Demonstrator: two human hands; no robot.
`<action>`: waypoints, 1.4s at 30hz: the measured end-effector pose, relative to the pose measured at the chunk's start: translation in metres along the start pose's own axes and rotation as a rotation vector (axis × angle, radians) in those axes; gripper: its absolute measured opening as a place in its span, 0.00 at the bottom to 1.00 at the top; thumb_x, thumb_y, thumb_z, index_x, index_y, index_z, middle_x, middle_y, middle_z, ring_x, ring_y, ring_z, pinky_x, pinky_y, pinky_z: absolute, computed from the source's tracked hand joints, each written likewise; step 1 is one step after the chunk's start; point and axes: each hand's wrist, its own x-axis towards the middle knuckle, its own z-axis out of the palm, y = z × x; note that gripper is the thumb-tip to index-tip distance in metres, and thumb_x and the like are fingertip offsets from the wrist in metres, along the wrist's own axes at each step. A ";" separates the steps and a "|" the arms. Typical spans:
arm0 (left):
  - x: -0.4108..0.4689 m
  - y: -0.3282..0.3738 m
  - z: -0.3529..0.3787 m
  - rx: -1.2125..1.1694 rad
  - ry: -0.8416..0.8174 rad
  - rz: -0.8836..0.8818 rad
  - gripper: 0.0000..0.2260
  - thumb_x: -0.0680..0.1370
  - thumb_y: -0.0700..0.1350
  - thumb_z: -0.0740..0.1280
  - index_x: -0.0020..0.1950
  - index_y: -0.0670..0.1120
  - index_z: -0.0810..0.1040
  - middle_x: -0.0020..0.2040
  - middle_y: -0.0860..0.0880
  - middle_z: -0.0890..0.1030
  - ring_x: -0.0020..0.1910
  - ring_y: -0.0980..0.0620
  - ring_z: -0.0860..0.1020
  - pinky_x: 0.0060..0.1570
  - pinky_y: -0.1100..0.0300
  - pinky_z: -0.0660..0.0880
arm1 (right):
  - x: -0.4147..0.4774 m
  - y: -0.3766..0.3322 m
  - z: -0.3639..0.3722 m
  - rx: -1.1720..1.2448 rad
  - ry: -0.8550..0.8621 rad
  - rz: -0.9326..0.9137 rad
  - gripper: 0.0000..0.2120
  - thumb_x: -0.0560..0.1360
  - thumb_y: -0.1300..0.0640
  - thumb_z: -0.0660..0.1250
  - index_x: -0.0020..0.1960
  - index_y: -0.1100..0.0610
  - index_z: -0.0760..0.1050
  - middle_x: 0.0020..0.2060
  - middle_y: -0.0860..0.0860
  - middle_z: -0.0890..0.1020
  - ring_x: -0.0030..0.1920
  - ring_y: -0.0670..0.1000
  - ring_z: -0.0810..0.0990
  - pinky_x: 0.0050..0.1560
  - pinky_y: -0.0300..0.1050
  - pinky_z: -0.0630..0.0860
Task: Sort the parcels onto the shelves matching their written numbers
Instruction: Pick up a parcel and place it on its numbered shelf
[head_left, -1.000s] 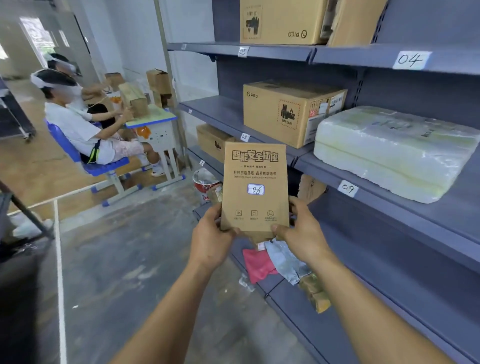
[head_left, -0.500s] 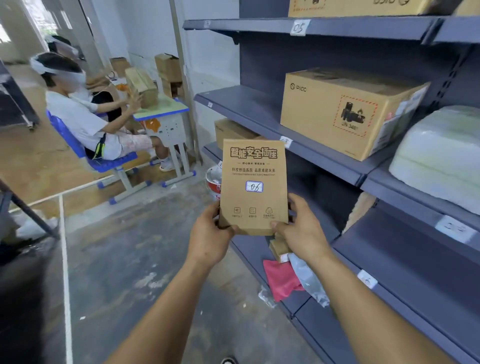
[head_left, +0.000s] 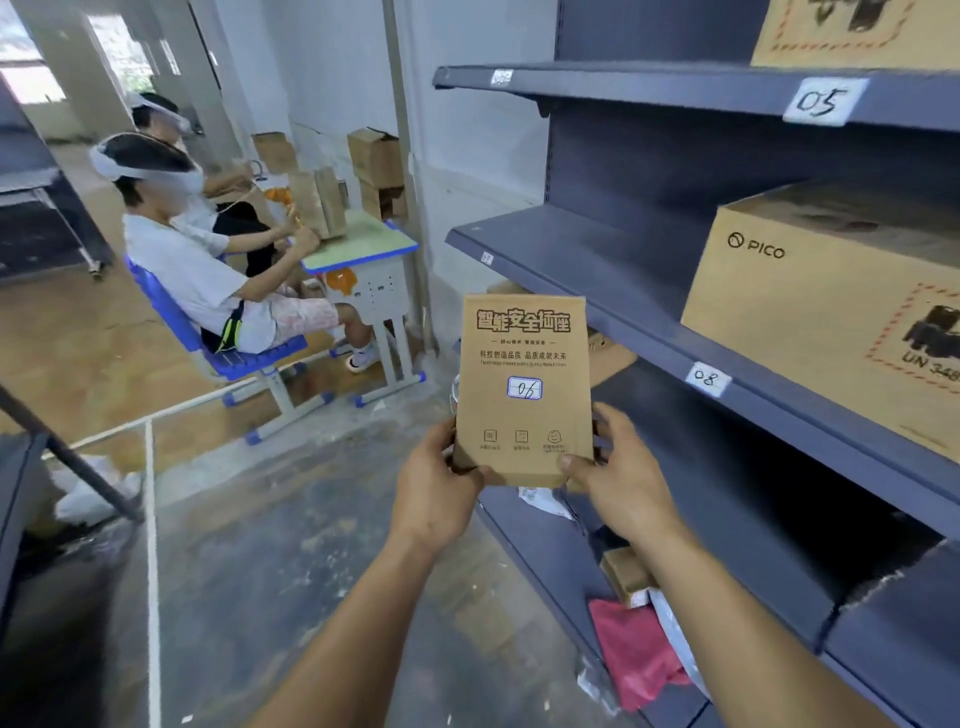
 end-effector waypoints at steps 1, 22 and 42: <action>0.011 -0.002 -0.006 -0.005 -0.007 0.001 0.25 0.72 0.33 0.72 0.58 0.60 0.75 0.47 0.67 0.80 0.44 0.75 0.77 0.41 0.74 0.74 | 0.008 -0.004 0.008 -0.008 0.006 -0.001 0.32 0.76 0.65 0.70 0.75 0.46 0.65 0.64 0.41 0.76 0.53 0.34 0.78 0.61 0.49 0.79; 0.238 -0.048 -0.127 0.053 -0.387 0.122 0.26 0.70 0.34 0.71 0.55 0.65 0.76 0.48 0.64 0.83 0.49 0.67 0.80 0.50 0.65 0.77 | 0.108 -0.071 0.177 -0.055 0.374 0.116 0.31 0.77 0.63 0.71 0.76 0.50 0.64 0.63 0.43 0.74 0.49 0.38 0.79 0.33 0.26 0.73; 0.446 -0.012 -0.091 0.145 -0.471 0.240 0.27 0.71 0.41 0.73 0.65 0.63 0.73 0.52 0.65 0.82 0.50 0.66 0.79 0.54 0.56 0.79 | 0.298 -0.096 0.188 -0.027 0.517 0.095 0.29 0.76 0.66 0.71 0.71 0.48 0.68 0.53 0.37 0.78 0.53 0.47 0.82 0.54 0.49 0.82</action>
